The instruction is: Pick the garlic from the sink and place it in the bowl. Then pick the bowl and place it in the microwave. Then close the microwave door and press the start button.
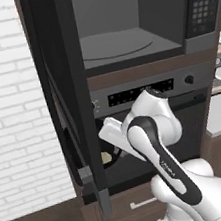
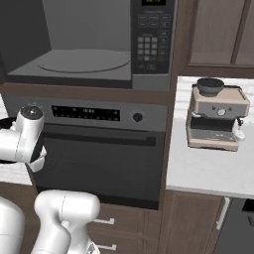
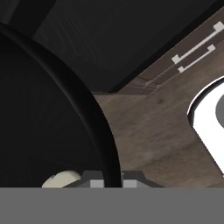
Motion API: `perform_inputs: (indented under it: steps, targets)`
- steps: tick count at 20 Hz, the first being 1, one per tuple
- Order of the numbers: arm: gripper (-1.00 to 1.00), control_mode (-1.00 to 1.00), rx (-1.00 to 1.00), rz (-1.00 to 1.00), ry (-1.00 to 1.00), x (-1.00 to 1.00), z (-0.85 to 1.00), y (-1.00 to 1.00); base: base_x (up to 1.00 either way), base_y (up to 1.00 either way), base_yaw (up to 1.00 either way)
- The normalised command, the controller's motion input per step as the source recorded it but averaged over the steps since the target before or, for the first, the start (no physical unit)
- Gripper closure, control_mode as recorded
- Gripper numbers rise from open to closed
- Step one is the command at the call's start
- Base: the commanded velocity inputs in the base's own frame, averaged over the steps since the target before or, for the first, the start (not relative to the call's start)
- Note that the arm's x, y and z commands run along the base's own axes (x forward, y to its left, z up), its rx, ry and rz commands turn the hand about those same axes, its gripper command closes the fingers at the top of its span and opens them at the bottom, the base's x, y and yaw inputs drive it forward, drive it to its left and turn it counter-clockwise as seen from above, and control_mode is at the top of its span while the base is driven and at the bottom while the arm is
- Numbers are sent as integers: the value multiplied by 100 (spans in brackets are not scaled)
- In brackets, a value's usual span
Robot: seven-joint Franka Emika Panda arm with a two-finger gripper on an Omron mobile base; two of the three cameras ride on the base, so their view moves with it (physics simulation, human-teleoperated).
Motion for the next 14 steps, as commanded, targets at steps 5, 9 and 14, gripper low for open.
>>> perform_inputs:
  steps: [5,9,14]
  targets:
    - [100,100,0,0,0,0,0,0,15,1,0]
    - [100,100,0,0,0,0,0,0,26,0,0]
    - [100,100,0,0,0,0,0,0,24,0,0]
